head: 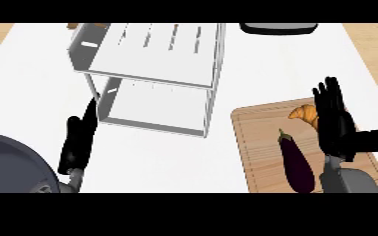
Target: Pick the croissant from the cutting board and place it in the tiered basket
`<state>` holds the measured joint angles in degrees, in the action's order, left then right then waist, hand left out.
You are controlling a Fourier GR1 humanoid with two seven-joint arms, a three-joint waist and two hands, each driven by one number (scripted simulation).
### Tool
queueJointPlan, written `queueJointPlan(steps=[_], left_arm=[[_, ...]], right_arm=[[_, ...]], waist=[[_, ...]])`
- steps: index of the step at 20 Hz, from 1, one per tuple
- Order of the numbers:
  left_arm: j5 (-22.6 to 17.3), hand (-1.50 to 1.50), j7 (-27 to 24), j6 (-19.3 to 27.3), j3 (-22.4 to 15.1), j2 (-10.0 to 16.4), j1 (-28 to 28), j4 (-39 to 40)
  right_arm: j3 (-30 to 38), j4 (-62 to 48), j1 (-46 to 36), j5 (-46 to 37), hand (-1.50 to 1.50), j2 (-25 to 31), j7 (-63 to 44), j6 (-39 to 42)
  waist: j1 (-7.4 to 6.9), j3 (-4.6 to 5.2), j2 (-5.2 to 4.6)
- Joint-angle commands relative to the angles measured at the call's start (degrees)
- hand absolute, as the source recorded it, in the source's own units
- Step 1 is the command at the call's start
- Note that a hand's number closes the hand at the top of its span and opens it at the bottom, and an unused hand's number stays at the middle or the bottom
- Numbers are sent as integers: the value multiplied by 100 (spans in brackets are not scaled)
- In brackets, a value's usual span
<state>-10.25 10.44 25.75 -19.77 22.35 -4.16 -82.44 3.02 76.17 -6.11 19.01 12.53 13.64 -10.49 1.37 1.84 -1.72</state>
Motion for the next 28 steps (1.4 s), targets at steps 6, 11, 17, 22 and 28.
queueJointPlan(steps=[6, 11, 17, 22, 28], left_arm=[[-276, 0, -977, -1043, -201, -90, -442, -581], [-708, 0, -1696, -1824, -26, -115, -32, 1], [-617, 0, -1553, -1647, 42, -259, -137, 45], [-654, 0, -1532, -1624, -12, -208, 74, -136], [-707, 0, -1579, -1795, 154, 3, -41, -54]], right_arm=[[-1384, -62, -949, -380, -150, 903, -742, 2172], [-1294, -800, -964, -284, -150, 649, 222, 2699], [-1229, 286, -935, -1049, -150, 1724, 443, 2798], [-1242, 687, -1543, -2077, -150, 3340, -317, 3068], [-1975, 1278, -1817, -3439, -150, 4610, -971, 3788]], waist=[[-349, -163, 135], [-209, -185, 133], [-20, -177, 199], [44, -149, 253], [-34, -150, 198]])
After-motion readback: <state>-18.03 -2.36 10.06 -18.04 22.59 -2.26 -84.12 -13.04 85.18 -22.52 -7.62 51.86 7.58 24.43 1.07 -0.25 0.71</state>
